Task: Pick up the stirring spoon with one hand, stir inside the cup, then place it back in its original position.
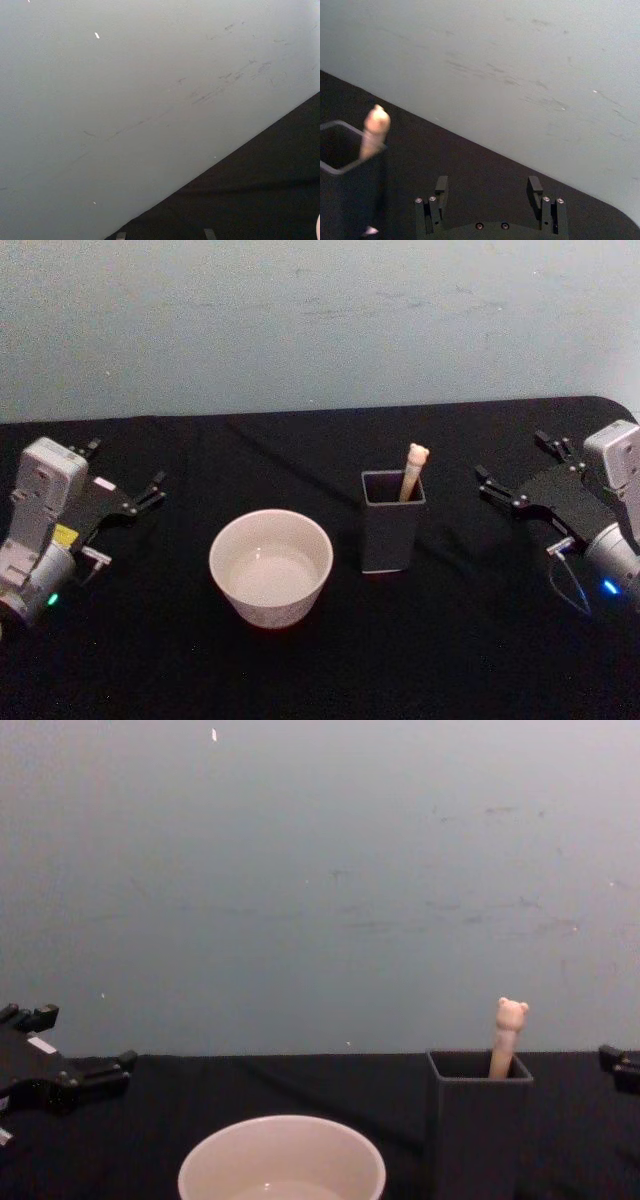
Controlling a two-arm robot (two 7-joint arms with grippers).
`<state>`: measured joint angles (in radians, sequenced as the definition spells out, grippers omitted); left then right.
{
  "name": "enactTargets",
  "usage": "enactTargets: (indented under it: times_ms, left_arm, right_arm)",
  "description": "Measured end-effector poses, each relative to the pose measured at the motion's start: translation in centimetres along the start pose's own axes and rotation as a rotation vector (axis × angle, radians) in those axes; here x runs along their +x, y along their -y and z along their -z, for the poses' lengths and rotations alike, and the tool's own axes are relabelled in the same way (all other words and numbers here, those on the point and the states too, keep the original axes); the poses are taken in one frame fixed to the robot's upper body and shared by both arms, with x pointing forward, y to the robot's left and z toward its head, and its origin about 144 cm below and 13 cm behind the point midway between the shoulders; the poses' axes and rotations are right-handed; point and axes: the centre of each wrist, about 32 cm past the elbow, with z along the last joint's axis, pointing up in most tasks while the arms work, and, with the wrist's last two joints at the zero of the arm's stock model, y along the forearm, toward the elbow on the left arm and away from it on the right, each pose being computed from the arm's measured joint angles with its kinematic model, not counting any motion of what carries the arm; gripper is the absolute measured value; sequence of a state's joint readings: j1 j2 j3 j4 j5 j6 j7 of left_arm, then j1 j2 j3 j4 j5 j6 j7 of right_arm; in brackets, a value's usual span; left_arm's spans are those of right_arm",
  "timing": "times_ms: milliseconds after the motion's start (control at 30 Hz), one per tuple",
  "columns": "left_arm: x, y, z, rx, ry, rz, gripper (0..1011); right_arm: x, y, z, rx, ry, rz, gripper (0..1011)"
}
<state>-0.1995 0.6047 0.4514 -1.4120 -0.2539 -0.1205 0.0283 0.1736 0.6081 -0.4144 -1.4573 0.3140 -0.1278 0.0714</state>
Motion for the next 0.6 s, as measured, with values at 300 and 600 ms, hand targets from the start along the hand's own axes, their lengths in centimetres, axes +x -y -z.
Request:
enactTargets:
  times_ms: [300,600]
  left_arm:
    - [0.0,0.0,0.0,0.000,0.000,0.000,1001]
    - [0.0,0.0,0.0,0.000,0.000,0.000,1001]
  right_arm:
    - [0.8,1.1,-1.3,0.048,-0.170,-0.188,1002]
    - [1.4,0.8,-1.9,0.088,-0.290,-0.355,1002]
